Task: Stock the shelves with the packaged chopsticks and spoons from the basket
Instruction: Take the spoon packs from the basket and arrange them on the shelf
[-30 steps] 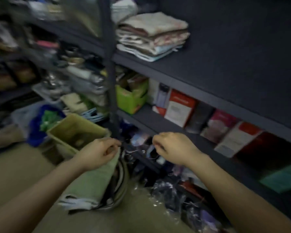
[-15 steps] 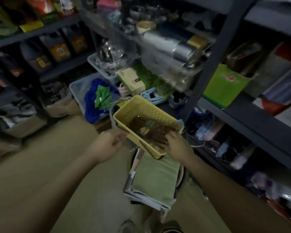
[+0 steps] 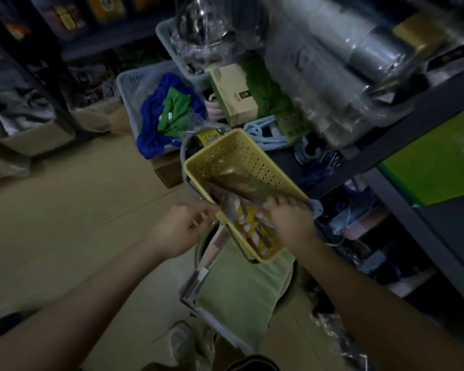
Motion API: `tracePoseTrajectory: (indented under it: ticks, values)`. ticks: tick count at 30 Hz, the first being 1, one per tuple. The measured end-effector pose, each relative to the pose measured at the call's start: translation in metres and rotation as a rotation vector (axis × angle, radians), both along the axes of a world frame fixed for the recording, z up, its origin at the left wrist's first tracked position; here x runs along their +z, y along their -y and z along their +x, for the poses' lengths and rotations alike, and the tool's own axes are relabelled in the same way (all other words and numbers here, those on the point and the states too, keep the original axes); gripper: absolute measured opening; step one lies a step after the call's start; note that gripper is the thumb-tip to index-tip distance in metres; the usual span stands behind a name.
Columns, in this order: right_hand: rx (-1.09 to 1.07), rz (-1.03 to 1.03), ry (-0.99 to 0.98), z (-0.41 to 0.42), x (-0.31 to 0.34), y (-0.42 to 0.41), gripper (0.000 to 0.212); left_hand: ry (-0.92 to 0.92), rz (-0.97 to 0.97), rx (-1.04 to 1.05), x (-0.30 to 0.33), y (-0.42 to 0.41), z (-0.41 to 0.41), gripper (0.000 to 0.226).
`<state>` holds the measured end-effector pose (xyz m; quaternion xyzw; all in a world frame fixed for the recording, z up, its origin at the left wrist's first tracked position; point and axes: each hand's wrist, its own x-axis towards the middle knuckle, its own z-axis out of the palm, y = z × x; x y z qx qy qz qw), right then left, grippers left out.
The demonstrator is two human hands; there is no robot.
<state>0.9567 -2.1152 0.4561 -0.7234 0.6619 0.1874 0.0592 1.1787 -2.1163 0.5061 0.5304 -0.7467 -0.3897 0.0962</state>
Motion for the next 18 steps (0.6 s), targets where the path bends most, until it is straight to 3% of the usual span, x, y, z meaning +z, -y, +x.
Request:
tracePoseTrajectory:
  ticks: [6,10,12,15,18]
  values:
    - [-0.295,-0.160,0.592,-0.055,0.067,-0.003,0.035,-0.147,0.136,0.260,0.011,0.005,-0.044,0.023]
    - [-0.523,-0.132,1.165,-0.065,0.089,-0.017,0.032,-0.333,0.351,0.444,0.016,0.010,-0.062,0.052]
    - [-0.586,-0.048,1.410,-0.051,0.092,-0.020,0.025,-0.518,0.389,0.481,0.023,0.012,-0.064,0.058]
    - [-0.725,0.074,1.611,-0.016,0.084,-0.020,0.025,-0.803,0.357,0.636,0.033,0.015,-0.052,0.056]
    - [-0.783,0.212,1.587,0.015,0.066,-0.012,0.022,-0.837,0.230,0.675,0.031,0.027,-0.023,0.053]
